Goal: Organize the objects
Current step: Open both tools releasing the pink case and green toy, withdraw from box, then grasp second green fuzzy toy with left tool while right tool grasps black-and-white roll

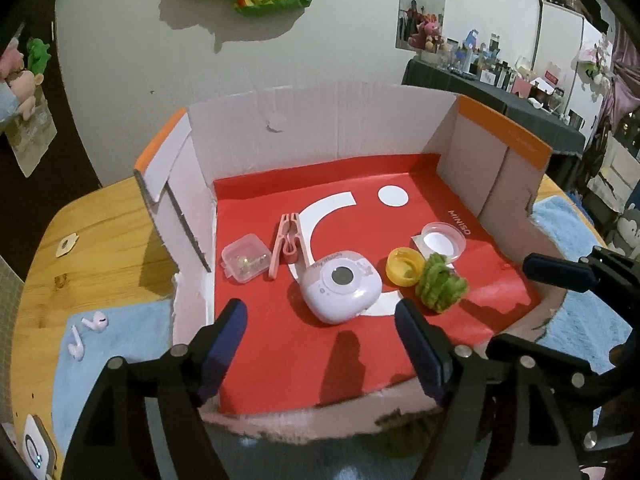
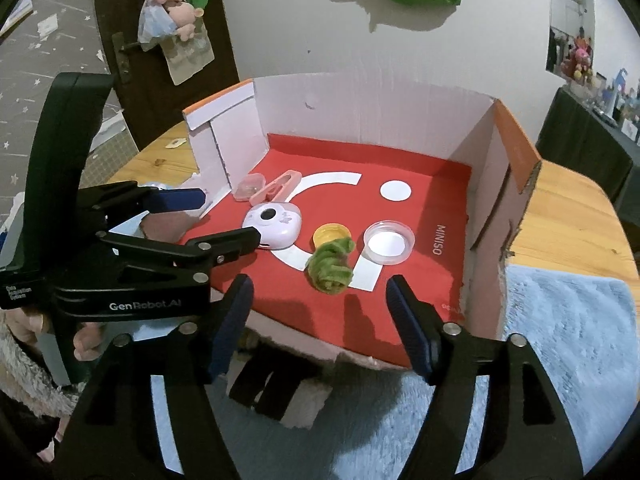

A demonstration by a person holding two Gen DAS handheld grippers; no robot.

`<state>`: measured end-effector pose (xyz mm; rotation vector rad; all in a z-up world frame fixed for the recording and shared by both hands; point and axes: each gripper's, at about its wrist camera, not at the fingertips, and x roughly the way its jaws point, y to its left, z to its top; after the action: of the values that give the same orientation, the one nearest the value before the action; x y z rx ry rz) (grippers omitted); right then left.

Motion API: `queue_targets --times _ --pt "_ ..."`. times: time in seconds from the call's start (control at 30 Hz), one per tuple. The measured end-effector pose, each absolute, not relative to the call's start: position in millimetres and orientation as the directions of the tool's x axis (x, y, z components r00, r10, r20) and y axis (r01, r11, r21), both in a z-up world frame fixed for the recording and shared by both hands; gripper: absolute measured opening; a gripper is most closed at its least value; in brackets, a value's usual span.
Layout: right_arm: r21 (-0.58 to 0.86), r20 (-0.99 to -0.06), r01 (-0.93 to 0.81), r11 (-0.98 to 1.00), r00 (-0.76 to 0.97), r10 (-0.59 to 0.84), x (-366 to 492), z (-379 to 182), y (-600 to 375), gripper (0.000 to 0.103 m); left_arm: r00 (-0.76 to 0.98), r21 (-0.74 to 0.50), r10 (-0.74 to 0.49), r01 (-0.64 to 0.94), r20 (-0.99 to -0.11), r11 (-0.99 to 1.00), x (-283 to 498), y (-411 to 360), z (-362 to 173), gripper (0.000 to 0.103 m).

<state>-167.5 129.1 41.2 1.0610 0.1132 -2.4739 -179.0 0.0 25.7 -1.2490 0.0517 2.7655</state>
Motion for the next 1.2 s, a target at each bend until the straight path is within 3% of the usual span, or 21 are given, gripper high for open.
queue_targets --times 0.17,0.3,0.73,1.07,1.2 --pt "0.092 -0.694 0.426 -0.9 -0.621 -0.365 -155.2 46.4 131.4 0.073 -0.663 -0.021 0.088 -0.108 -0.743 -0.994 -166.3 -0.1 28.9 0.081" --pt "0.086 -0.68 0.423 -0.902 -0.637 -0.364 -143.9 51.2 133.3 0.079 -0.67 -0.025 0.091 -0.108 -0.736 -0.994 -156.8 0.4 31.0 0.083" --pt "0.086 -0.637 0.419 -0.904 -0.674 -0.373 -104.4 62.2 143.1 0.08 -0.67 -0.054 0.131 -0.134 -0.731 -0.989 -119.7 6.4 30.4 0.084" --pt "0.129 -0.675 0.417 -0.9 -0.628 -0.388 -92.5 34.1 142.5 0.08 -0.66 -0.03 0.125 -0.154 -0.741 -0.988 -100.9 14.2 14.2 0.084" --pt "0.125 -0.703 0.41 -0.903 -0.606 -0.372 -95.4 18.6 137.0 0.08 -0.633 -0.048 0.126 -0.139 -0.764 -0.989 -108.1 11.1 2.4 0.076"
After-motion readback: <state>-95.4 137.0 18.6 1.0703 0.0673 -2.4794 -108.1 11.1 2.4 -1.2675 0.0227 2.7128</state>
